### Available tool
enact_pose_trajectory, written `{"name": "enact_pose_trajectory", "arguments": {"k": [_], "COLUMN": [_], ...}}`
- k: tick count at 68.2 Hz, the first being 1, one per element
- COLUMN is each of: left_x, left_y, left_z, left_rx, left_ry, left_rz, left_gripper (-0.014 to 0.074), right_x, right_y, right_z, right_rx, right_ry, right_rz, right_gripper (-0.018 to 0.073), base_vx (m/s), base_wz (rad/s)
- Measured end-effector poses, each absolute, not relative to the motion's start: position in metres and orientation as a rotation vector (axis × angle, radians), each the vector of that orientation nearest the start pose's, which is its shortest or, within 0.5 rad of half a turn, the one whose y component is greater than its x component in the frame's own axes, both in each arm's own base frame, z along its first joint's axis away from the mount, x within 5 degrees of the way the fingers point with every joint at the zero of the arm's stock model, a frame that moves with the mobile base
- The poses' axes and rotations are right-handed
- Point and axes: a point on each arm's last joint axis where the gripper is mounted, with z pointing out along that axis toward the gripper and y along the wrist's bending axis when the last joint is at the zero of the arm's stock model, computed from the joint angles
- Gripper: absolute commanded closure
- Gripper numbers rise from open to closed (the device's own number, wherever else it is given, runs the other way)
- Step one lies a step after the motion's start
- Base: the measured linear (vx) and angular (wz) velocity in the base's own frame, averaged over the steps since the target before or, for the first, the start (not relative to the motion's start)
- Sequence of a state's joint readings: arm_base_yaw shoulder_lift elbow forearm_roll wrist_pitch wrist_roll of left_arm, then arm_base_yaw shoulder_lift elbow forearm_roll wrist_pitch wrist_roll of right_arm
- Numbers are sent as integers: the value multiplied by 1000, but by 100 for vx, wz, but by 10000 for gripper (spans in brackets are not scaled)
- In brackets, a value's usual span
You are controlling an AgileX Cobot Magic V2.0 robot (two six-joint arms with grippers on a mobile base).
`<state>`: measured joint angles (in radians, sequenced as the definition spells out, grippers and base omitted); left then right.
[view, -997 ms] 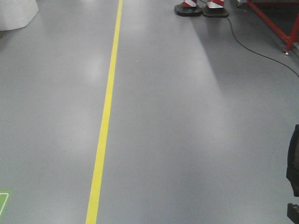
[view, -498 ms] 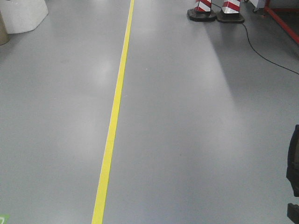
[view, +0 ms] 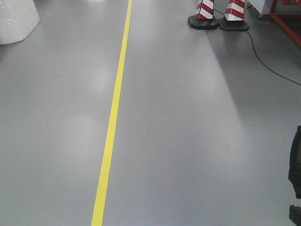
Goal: Move and align brake pads A on conveyor
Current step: 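Drive the base away from the tray holding both brake pads, then drive past the striped cones toward the dark conveyor belt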
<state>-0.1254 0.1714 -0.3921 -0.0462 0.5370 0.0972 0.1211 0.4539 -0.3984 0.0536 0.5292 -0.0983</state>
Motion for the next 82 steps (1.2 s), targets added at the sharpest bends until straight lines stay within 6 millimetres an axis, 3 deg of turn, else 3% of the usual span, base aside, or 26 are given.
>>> {"name": "enact_pose_trajectory", "arguments": {"k": [82], "left_x": [49], "left_y": [-8], "left_z": [285], "left_rx": [181], "left_ry": [1791], "left_rz": [-70], "left_gripper": [450], "right_x": [92], "right_y": [14], "right_z": [268], "right_rx": [-195], "right_ry": [2059], "right_rz": [70], "right_gripper": [556], "base_vx": [59], "base_wz": [-1]}}
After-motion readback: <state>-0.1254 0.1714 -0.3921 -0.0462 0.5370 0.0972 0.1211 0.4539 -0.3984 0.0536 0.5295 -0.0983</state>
